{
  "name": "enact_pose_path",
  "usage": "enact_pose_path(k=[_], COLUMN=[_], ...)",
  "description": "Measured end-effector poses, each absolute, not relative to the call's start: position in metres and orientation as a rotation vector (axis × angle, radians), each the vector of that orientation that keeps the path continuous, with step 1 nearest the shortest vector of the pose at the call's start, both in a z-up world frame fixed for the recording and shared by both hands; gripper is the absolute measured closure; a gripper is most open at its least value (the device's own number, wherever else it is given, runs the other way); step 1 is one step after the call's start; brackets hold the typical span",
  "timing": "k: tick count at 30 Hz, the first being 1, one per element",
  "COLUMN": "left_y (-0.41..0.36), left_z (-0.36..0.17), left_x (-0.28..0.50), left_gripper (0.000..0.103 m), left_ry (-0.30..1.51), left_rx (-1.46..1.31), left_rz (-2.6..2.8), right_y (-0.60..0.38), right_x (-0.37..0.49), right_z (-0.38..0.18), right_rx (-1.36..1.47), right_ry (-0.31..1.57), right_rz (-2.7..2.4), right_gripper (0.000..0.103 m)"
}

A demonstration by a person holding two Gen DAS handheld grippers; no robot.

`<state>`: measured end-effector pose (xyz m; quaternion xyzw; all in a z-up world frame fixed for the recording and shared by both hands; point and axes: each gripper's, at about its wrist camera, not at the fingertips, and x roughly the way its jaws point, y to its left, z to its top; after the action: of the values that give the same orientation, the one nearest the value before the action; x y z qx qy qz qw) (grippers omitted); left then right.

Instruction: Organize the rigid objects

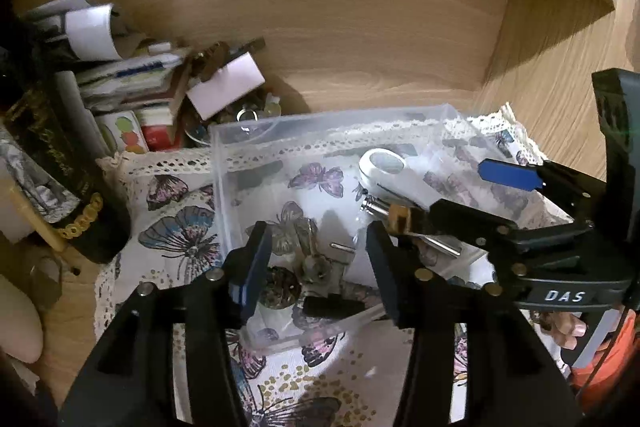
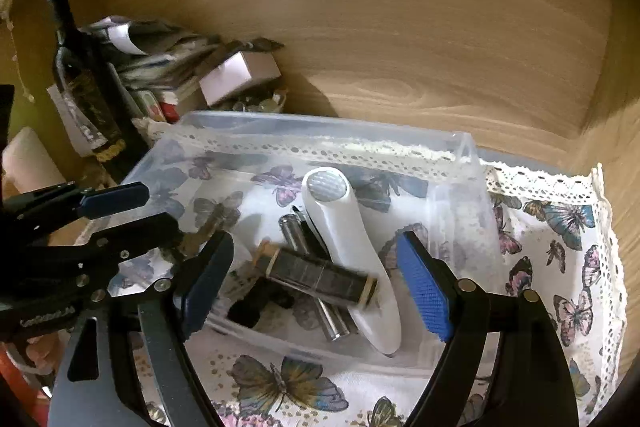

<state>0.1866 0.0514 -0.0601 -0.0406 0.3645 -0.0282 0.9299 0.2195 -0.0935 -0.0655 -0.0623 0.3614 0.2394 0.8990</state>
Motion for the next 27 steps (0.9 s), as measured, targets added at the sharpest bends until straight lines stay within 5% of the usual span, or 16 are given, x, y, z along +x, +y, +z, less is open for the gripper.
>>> enact_pose_path(k=[11,19,27], left_y=[0.048,0.034,0.024], left_z=[-0.013,0.015,0.031], left_x=[0.138,0.084,0.044], left_gripper=[0.037,0.007,0.001], left_ry=[0.569,0.426,0.333], left_rx=[-0.079,-0.094,-0.076], left_rz=[-0.025,-0.019,0.015], right_y=[-0.116,-0.133,-0.141], right_x=[0.163,0.102,0.068], right_z=[-0.012,0.021,0.032], right_rx=[-0.117,-0.083,-0.066], right_ry=[0.565,0.403,0.323], right_rz=[0.494,0.485,0.484], right_gripper=[0.014,0.0,0.0])
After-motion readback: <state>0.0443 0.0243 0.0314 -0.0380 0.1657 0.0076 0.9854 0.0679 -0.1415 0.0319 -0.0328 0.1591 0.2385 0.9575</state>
